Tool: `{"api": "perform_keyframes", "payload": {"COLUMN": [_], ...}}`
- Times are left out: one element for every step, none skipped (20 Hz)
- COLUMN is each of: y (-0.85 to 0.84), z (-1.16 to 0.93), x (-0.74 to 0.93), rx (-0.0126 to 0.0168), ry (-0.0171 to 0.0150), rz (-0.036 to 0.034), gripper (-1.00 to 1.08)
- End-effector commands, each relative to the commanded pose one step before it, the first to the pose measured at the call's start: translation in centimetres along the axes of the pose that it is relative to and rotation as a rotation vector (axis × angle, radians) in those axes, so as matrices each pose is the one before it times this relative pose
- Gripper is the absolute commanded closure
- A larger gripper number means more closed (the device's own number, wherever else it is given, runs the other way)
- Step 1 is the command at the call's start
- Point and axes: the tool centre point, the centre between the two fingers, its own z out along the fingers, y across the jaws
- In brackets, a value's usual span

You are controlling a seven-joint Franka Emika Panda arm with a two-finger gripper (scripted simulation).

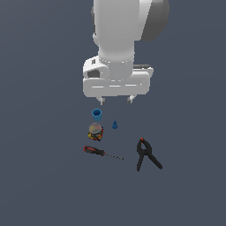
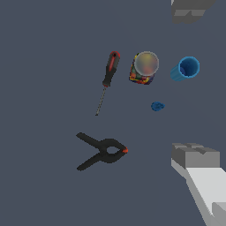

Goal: Pick up a designated object from a clutter of objects.

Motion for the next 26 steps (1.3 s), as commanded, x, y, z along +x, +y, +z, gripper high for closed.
{"api": "perform_keyframes", "payload": {"y": [0.212, 0.104, 0.114, 0.122, 0.134, 0.145, 0.156, 0.170, 0.180, 0.187, 0.190, 0.192, 0.195, 0.196, 0.198, 0.199, 0.200, 0.200, 0.201, 0.200, 0.200, 0.199, 0.197, 0.196, 0.194, 0.192], "z": [0.588, 0.275, 0.295, 0.317, 0.340, 0.364, 0.388, 0.413, 0.436, 0.449, 0.452, 0.455, 0.459, 0.462, 0.465, 0.468, 0.471, 0.474, 0.477, 0.480, 0.482, 0.485, 0.488, 0.490, 0.493, 0.495], "x": [0.331, 0.155, 0.162, 0.168, 0.175, 0.180, 0.185, 0.188, 0.190, 0.185, 0.177, 0.168, 0.159, 0.151, 0.142, 0.133, 0.124, 0.116, 0.107, 0.098, 0.090, 0.081, 0.073, 0.064, 0.056, 0.048], "rx": [-0.00249, -0.00114, -0.00118, -0.00122, -0.00125, -0.00128, -0.00130, -0.00131, -0.00130, -0.00125, -0.00117, -0.00109, -0.00101, -0.00093, -0.00085, -0.00078, -0.00070, -0.00063, -0.00055, -0.00048, -0.00041, -0.00034, -0.00027, -0.00020, -0.00014, -0.00008], "ry": [-0.00120, -0.00044, -0.00049, -0.00054, -0.00060, -0.00066, -0.00072, -0.00079, -0.00085, -0.00088, -0.00090, -0.00091, -0.00092, -0.00092, -0.00092, -0.00092, -0.00091, -0.00090, -0.00088, -0.00087, -0.00085, -0.00082, -0.00079, -0.00076, -0.00073, -0.00069], "rz": [-0.03364, -0.01612, -0.01719, -0.01835, -0.01957, -0.02084, -0.02212, -0.02338, -0.02454, -0.02507, -0.02509, -0.02511, -0.02513, -0.02515, -0.02516, -0.02517, -0.02520, -0.02521, -0.02522, -0.02523, -0.02524, -0.02525, -0.02526, -0.02527, -0.02528, -0.02528], "gripper": [-0.92, -0.92, -0.92, -0.92, -0.92, -0.92, -0.92, -0.92, -0.92, -0.92, -0.92, -0.92, -0.92, -0.92, -0.92, -0.92, -0.92, -0.92, -0.92, -0.92, -0.92, -0.92, -0.92, -0.92, -0.92, -0.92]}}
